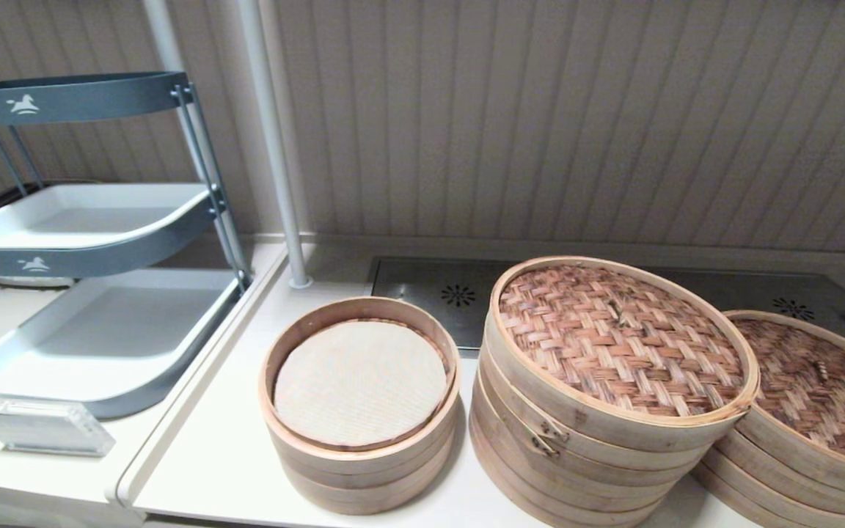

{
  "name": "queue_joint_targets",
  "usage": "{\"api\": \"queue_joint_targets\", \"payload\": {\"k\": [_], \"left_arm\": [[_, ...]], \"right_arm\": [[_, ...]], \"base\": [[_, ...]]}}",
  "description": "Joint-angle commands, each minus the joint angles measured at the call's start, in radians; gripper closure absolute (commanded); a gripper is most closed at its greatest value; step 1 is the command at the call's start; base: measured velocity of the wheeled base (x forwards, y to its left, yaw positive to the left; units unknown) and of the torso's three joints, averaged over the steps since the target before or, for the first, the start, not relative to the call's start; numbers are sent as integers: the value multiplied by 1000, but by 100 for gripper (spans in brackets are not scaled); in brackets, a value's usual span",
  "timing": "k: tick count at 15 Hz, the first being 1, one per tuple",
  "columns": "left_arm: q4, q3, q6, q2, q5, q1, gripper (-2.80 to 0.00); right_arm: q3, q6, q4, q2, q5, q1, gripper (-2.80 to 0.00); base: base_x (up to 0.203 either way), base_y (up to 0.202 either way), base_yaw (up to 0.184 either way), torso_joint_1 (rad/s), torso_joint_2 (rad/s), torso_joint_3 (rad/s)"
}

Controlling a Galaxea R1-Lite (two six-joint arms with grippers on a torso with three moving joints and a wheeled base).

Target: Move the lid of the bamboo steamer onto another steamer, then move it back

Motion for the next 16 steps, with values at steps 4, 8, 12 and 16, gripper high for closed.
{"api": "queue_joint_targets", "payload": {"k": [4, 8, 12, 16], "left_arm": [[-1, 25, 0, -2, 0, 2, 0], [-1, 25, 0, -2, 0, 0, 0], [-1, 25, 0, -2, 1, 0, 0], [-1, 25, 0, -2, -1, 0, 0]], "right_arm": [[-25, 35, 134, -178, 6, 195, 0], [173, 10, 122, -320, -167, 267, 0], [555, -22, -211, -443, -289, 300, 0], [860, -29, -520, -521, -319, 310, 0]], "base": [[0, 0, 0, 0, 0, 0], [0, 0, 0, 0, 0, 0], [0, 0, 0, 0, 0, 0], [0, 0, 0, 0, 0, 0]]}}
